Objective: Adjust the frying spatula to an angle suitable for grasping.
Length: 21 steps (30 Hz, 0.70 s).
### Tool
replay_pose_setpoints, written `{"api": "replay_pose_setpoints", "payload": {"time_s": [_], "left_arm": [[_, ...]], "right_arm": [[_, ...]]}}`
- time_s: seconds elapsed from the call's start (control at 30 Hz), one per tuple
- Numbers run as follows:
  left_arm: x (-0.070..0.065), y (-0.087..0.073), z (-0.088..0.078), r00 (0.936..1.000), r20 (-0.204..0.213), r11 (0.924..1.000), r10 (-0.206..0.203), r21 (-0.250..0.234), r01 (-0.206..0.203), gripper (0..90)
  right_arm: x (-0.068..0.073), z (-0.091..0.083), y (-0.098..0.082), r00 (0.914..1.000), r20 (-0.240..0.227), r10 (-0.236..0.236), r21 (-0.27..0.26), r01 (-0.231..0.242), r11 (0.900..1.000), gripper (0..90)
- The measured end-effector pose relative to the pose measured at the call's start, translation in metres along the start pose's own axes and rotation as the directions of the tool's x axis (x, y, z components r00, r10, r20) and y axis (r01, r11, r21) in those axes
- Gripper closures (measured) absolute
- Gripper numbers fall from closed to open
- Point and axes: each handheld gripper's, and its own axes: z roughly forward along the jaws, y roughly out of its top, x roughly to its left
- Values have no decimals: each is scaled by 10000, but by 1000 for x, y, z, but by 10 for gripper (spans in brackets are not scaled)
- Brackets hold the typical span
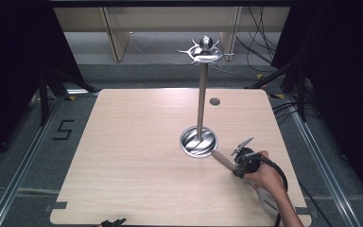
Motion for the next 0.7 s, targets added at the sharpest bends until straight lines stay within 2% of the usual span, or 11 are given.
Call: {"api": "replay_pose_setpoints", "payload": {"time_s": [0.07,0.1,0.17,0.2,0.3,0.33,0.37,0.5,0.53,0.63,0.7], "left_arm": [[0,0,0,10000,-8,10000,10,11,-10,178],[0,0,1,10000,7,10000,12,4,-12,179],[0,0,1,9999,148,10000,44,23,-44,179],[0,0,0,10000,7,10000,-7,-3,7,179],[0,0,0,10000,1,10000,12,13,-12,178],[0,0,0,10000,9,10000,5,-1,-5,178],[0,0,0,10000,8,10000,-9,-5,9,178],[0,0,0,10000,24,10000,-6,-6,6,178],[0,0,0,10000,14,10000,-3,-3,3,178],[0,0,0,9998,-201,10000,37,33,-36,178],[0,0,-1,9999,-119,10000,6,2,-6,179]], "right_arm": [[1,0,0,9999,-109,121,39,-121,9999,706],[-2,1,2,9998,-60,-188,1,188,9998,718],[-2,1,4,9997,-67,-248,60,248,9997,720],[-3,1,4,9995,-209,-250,118,252,9996,722],[-5,2,6,9996,-250,-116,193,121,9997,736],[-6,2,7,9988,-269,-406,164,411,9990,737],[-4,2,8,9992,-277,-301,325,310,9990,739],[-1,2,12,9974,-46,-726,576,727,9957,744],[0,2,12,9977,-65,-669,651,671,9956,744],[2,2,14,9941,91,-1085,767,1075,9912,746],[3,2,15,9891,192,-1457,828,1437,9862,747]]}}
